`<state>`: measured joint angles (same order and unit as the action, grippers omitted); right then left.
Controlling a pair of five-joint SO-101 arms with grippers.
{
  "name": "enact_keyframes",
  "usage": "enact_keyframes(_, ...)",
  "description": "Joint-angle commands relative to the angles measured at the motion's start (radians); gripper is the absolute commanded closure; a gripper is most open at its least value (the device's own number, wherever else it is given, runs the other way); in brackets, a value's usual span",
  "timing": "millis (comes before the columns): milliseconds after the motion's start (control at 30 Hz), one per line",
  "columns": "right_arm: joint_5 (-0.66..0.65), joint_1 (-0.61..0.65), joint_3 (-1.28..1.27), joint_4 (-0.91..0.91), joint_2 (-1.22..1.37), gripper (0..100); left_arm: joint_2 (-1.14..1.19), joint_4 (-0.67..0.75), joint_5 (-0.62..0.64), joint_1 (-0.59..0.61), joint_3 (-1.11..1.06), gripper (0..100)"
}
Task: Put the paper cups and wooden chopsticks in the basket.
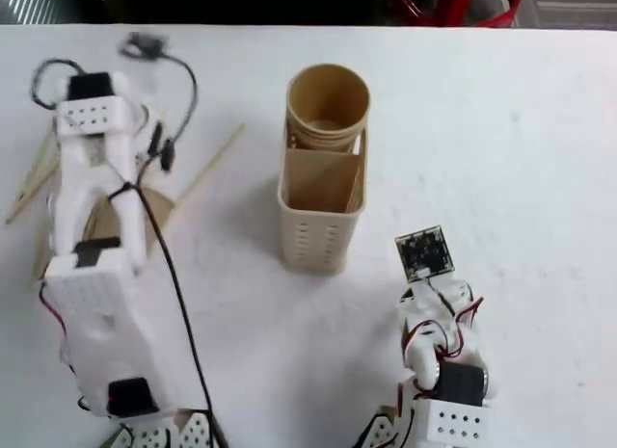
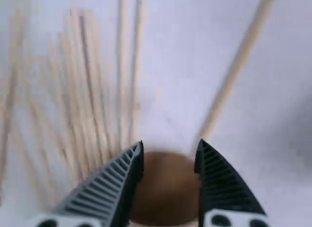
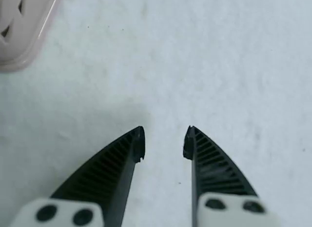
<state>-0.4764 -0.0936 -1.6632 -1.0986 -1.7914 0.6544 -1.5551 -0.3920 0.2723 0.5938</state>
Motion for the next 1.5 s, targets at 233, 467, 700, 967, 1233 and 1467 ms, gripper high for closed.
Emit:
enact_keyframes(233,0.009,-0.005,0.003,0.018,-0.008,85.4,-0.131,-0.235,-0.236,0.099,-0.031,87)
enact_keyframes(467,0.009,-0.005,0.003,0.018,-0.008,85.4,-0.535,-0.235,-0.428,0.170,-0.479,86)
enact_keyframes(700,0.009,-0.004,-0.006,0.019,-0.008,85.4,-1.007,-0.227,-0.661,0.314,-0.868,87)
enact_keyframes(967,0.009,-0.005,-0.006,0.019,-0.008,85.4,-1.323,-0.138,-0.698,0.371,-0.977,86)
enact_keyframes(1233,0.009,-0.005,-0.006,0.019,-0.008,85.4,-1.498,0.038,-0.638,0.484,-1.007,77)
enact_keyframes(1467,0.009,-0.005,-0.006,0.019,-0.008,85.4,-1.463,0.150,-0.615,0.664,-1.122,72)
